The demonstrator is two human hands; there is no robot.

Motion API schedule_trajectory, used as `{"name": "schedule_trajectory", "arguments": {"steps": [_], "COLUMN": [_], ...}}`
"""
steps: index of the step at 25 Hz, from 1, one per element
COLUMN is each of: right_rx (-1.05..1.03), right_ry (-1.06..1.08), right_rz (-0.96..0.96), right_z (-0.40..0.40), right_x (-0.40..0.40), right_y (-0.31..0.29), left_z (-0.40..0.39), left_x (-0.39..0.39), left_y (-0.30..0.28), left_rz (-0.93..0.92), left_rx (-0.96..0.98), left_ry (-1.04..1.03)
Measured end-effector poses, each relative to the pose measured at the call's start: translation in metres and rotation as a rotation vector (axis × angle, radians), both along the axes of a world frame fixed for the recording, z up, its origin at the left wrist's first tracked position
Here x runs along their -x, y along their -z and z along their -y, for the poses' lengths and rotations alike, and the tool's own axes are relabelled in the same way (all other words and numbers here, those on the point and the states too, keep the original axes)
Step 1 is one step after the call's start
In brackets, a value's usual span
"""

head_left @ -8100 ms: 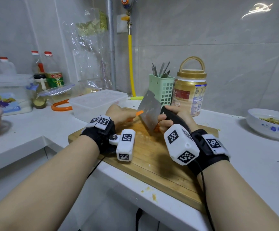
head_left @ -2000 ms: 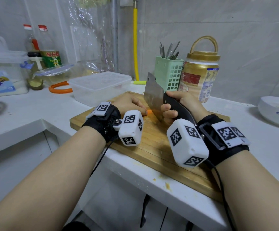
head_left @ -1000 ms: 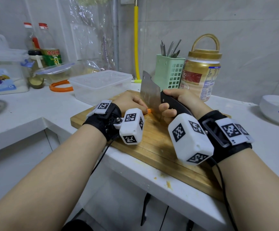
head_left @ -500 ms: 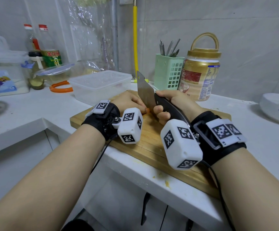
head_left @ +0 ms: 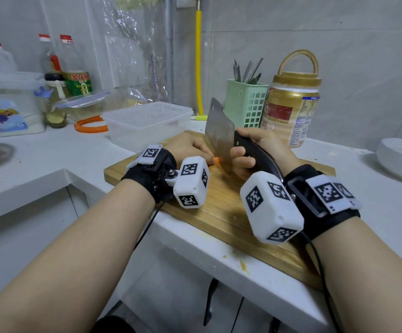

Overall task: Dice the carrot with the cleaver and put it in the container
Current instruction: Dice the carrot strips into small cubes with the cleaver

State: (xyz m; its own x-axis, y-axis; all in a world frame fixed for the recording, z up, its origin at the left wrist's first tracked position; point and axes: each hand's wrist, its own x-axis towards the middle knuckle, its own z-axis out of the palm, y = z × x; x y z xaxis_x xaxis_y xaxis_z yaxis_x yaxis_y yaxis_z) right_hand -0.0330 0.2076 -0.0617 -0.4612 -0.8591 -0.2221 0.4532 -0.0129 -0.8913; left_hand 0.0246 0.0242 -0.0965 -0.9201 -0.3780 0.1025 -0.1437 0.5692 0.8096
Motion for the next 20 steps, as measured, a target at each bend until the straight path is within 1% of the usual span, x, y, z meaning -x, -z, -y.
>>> {"name": "schedule_trajectory", "arguments": {"steps": [8,11,15,18,20], "right_rx": [-0.021,-0.059,-0.118,-0.126,-0.124], "right_ry": [-0.022,-0.036,-0.056,-0.064,-0.063], "right_rz": [-0.001,-0.037,-0.079,-0.069,-0.042], "right_z": [0.0004,0.0025,0.0053,0.0039,0.0024], "right_x": [-0.0009,0.0003,0.0002,0.0003,0.0018], "right_y": [-0.0002,0.0003,-0.0026,-0.0053,-0.0052], "left_z": [-0.0008,0.0,0.0016,0.0025,0.0034], "left_x": [-0.0013,-0.0011,-0.0013,-0.0004,0.0004], "left_y": [0.0,0.0012,0.0036,0.0036,0.0031], "left_rz": [-0.013,-0.024,-0.019,-0.006,0.005], "left_rx": [-0.037,-0.03,-0.107,-0.036,-0.031], "left_ry": [0.007,0.018,0.044,0.01,0.013]}}
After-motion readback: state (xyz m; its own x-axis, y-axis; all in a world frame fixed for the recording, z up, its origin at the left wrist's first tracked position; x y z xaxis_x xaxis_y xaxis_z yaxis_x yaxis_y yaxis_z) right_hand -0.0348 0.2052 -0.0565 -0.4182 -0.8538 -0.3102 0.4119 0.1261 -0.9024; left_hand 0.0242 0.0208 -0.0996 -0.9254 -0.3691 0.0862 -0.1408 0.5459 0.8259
